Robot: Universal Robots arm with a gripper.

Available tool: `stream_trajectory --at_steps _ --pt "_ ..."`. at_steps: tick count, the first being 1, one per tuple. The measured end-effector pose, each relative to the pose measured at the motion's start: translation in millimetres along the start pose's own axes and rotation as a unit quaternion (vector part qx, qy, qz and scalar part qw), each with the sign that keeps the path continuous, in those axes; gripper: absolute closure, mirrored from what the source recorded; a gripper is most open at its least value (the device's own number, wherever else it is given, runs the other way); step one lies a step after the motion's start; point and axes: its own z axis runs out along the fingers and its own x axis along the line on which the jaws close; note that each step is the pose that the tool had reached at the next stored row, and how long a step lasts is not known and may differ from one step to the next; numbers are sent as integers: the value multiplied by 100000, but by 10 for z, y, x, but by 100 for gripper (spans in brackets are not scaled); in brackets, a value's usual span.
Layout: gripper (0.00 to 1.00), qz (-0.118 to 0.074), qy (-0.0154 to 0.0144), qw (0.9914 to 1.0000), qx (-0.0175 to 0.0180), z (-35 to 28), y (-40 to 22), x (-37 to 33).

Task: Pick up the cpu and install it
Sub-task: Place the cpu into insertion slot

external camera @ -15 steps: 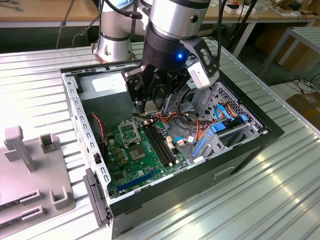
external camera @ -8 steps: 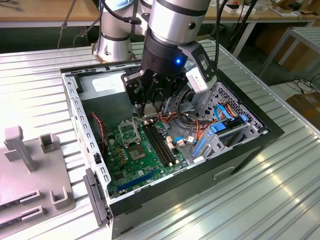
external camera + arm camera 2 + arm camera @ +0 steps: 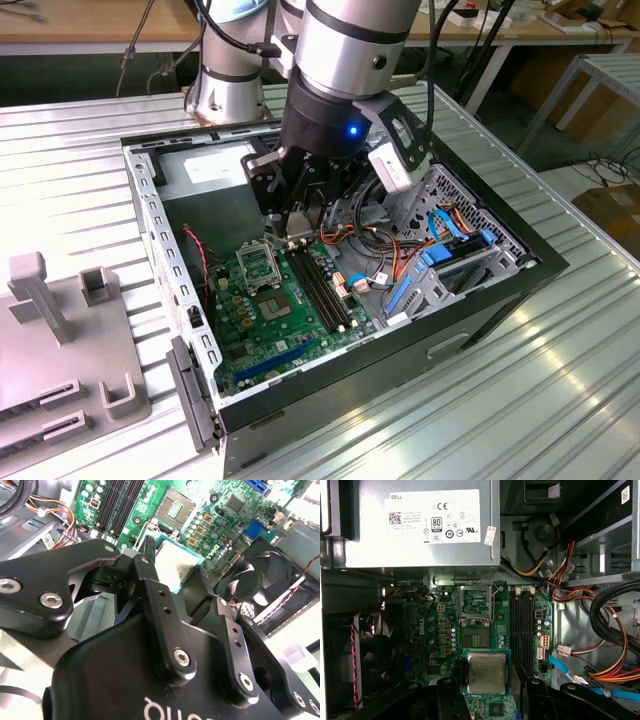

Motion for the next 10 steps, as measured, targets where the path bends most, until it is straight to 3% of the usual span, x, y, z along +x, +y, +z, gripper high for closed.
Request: stream_trajectory --at_steps 10 --pt "53 -2 -169 100000 -42 66 -1 -1"
